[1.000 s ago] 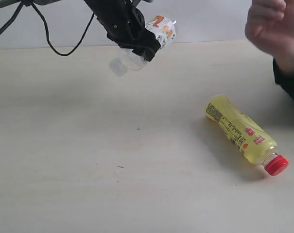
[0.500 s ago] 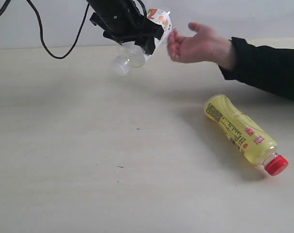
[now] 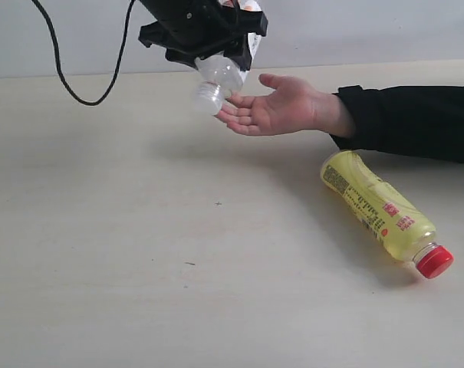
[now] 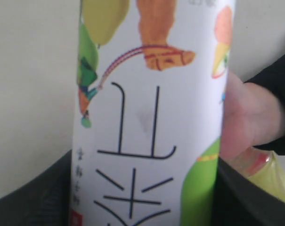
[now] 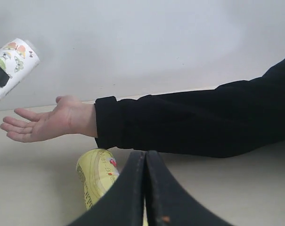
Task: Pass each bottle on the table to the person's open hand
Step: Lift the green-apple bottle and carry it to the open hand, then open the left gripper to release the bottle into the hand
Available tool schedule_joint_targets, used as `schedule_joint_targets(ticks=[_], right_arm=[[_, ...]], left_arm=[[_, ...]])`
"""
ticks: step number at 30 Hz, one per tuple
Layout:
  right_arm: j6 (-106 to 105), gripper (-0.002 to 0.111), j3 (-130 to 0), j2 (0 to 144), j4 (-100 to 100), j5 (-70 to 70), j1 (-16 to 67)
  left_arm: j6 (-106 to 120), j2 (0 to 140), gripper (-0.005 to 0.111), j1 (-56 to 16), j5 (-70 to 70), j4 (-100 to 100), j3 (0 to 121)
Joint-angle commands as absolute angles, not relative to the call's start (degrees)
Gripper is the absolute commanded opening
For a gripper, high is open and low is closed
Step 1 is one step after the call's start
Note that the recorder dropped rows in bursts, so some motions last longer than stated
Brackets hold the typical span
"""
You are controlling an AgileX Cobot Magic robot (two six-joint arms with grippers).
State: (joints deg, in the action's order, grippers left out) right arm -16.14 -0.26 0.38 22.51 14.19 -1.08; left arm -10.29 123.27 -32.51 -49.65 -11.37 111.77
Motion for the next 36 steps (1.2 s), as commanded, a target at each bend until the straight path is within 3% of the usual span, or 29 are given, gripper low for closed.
schedule_joint_targets(ticks=[1,16,18,21,26,28,36], right_arm=[[-16.4,0.000,0.0,0.0,22.5,14.0,-1.3],[-16.4,0.000,0.0,0.0,22.5,14.0,-1.3],[-16.4,0.000,0.0,0.0,22.5,14.0,-1.3],[-16.4,0.000,0.0,0.0,22.5,14.0,-1.3],[-16.4,0.000,0.0,0.0,22.5,14.0,-1.3],[-16.4,0.000,0.0,0.0,22.5,14.0,-1.3],[-16.4,0.000,0.0,0.0,22.5,14.0,-1.3]], left_arm=[[-15.7,122.5,0.000,-34.3,-46.2,-12.3,111.5],[-23.1,130.6,0.002,-35.4,-38.8,-19.1,111.5],[-23.1,130.7,0.009,-35.3,-38.5,-19.3,111.5],[-23.0,130.6,0.032,-35.3,-38.5,-19.3,111.5],[-23.0,130.4,0.088,-35.3,-37.6,-18.9,111.5],[-22.7,130.4,0.105,-35.3,-37.4,-18.8,111.5],[-17.5,127.6,0.105,-33.8,-38.6,-18.1,111.5]])
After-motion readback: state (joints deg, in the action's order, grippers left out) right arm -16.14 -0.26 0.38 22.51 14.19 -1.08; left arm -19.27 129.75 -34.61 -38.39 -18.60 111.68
